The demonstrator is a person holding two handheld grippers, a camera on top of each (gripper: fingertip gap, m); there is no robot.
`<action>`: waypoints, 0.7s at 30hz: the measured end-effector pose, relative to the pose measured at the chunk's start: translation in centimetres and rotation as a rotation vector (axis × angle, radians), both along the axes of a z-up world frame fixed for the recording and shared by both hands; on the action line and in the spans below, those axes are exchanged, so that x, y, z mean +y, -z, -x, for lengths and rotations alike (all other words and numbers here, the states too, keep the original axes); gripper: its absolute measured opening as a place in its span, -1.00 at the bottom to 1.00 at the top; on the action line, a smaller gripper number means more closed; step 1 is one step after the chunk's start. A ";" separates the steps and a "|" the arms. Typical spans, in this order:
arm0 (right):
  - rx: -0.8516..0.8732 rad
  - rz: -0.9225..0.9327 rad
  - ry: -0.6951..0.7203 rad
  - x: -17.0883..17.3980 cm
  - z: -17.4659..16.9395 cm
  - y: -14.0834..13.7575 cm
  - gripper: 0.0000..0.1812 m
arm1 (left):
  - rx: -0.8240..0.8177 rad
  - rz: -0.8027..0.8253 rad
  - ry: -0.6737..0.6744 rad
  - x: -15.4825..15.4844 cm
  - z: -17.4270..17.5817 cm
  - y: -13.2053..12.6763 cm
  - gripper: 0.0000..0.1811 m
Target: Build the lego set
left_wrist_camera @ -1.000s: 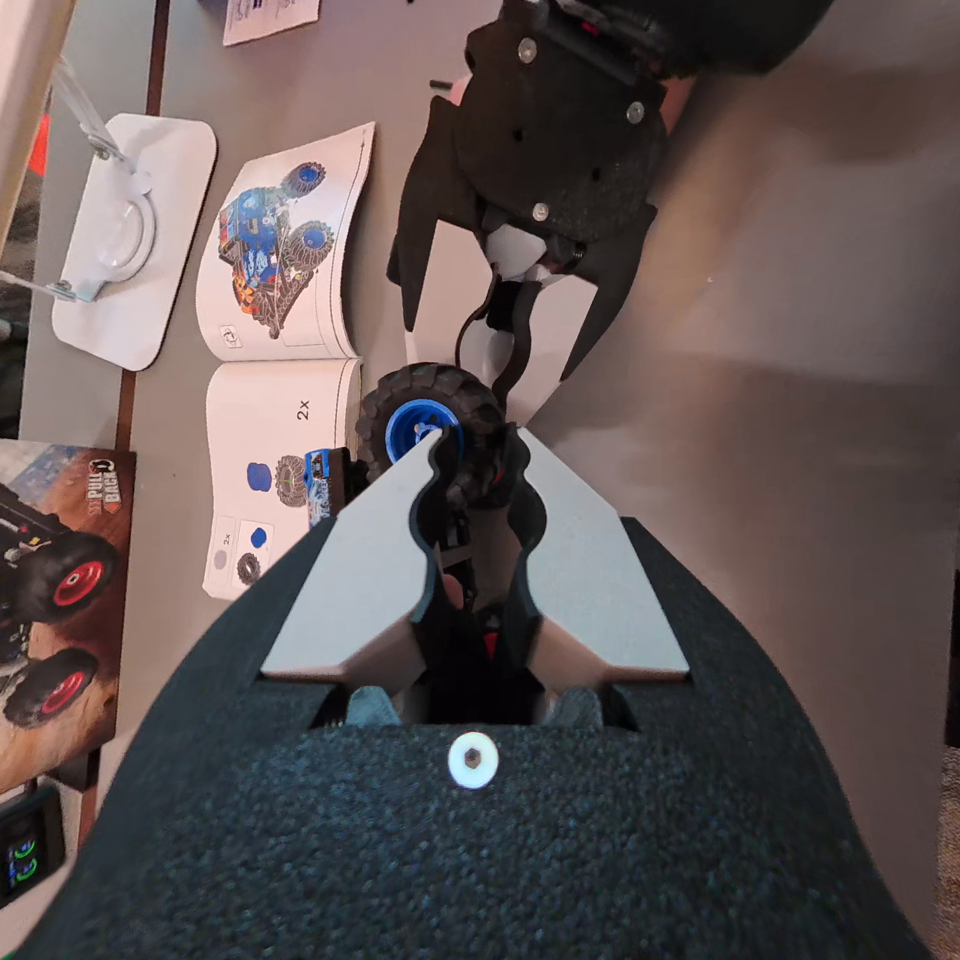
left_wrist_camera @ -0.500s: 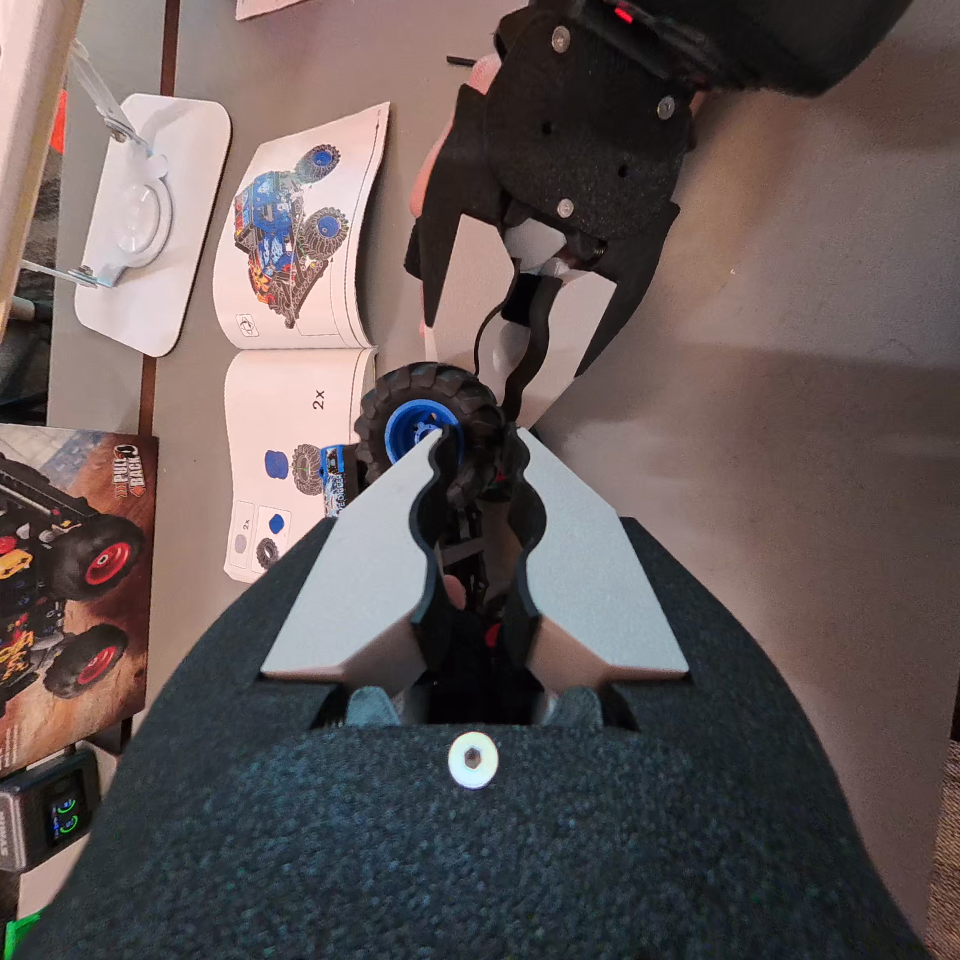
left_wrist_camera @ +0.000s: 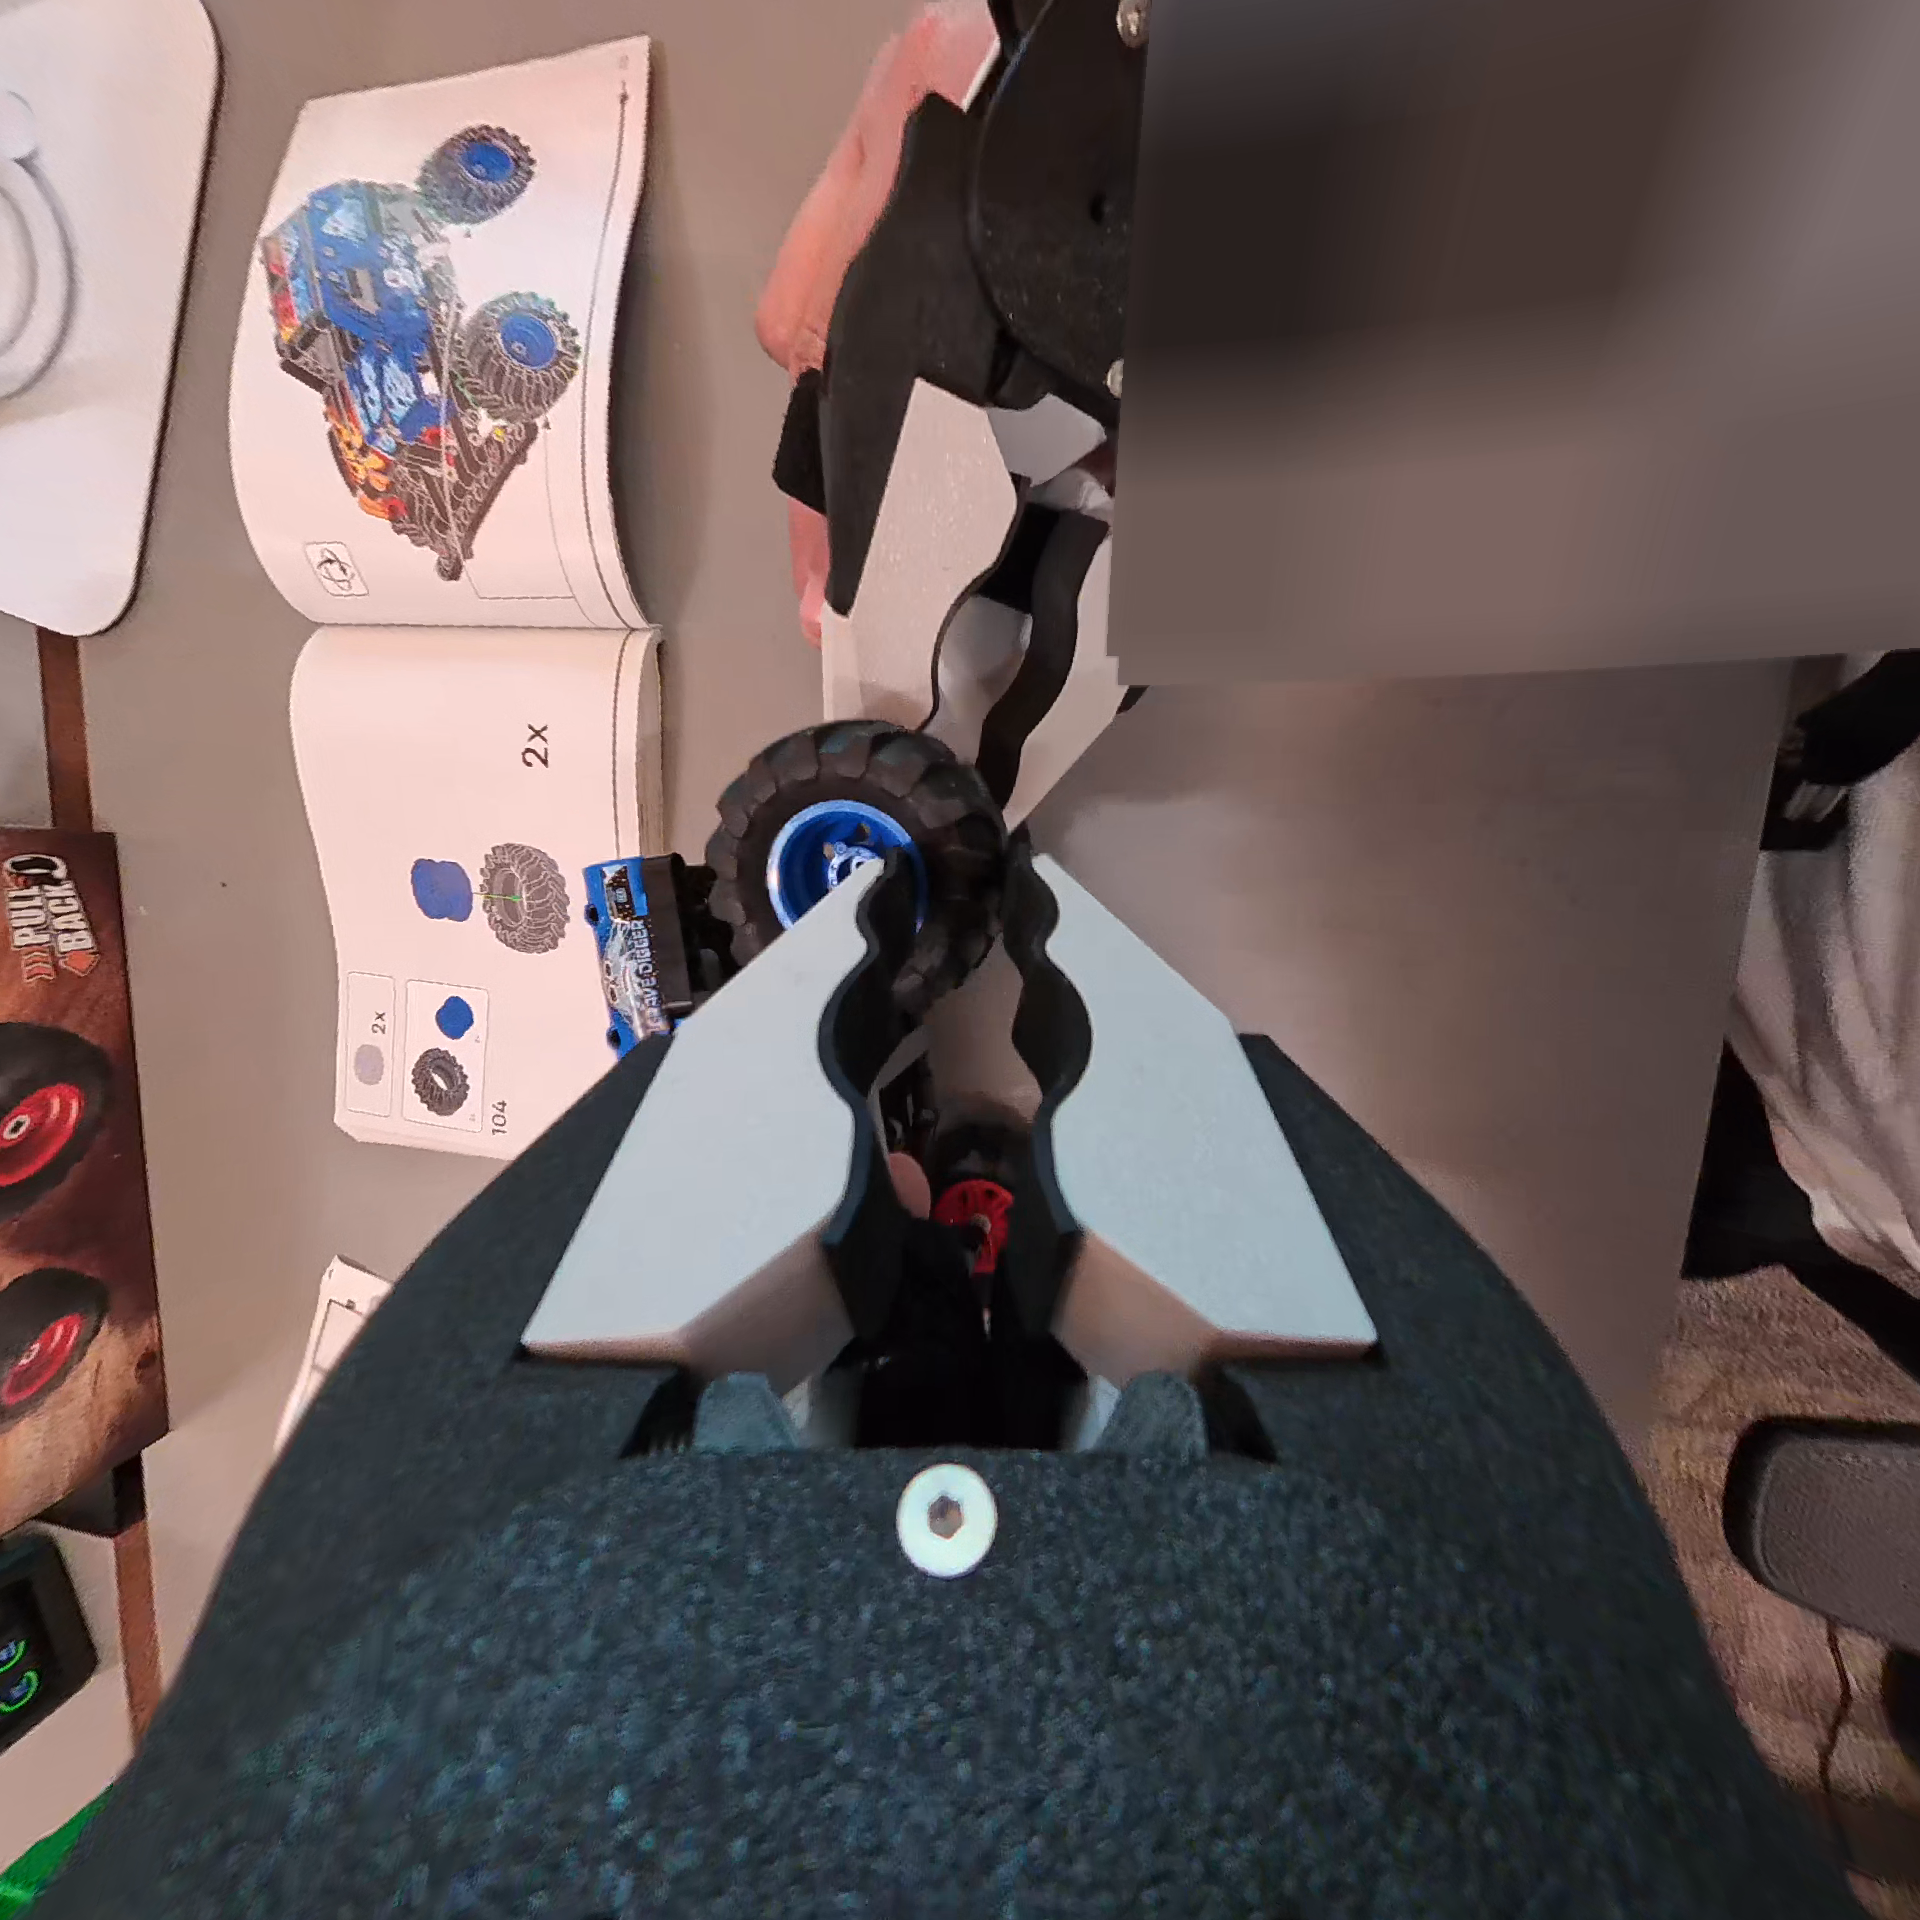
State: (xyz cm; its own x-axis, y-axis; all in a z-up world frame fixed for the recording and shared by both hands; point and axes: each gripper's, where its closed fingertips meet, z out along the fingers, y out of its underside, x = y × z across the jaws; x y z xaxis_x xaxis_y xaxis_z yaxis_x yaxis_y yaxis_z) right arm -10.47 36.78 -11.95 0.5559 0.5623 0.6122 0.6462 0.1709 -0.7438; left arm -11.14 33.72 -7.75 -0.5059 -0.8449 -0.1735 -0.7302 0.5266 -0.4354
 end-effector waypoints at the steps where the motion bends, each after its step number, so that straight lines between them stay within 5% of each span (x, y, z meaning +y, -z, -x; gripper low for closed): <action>1: -0.002 -0.001 0.000 0.0 0.0 0.0 -0.83 | 0.015 -0.005 0.004 0.0 0.1 0.0 -0.83; 21: 0.061 0.025 -0.018 0.2 0.1 -0.1 -0.83 | 0.029 0.098 0.050 0.7 -1.2 -1.5 -0.83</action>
State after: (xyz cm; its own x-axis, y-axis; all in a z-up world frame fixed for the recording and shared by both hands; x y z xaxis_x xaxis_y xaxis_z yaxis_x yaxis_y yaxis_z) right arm -10.54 36.96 -11.90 0.5813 0.5872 0.5633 0.5967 0.1630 -0.7857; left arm -9.91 34.39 -6.25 -0.5518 -0.8304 -0.0766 -0.7166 0.5191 -0.4658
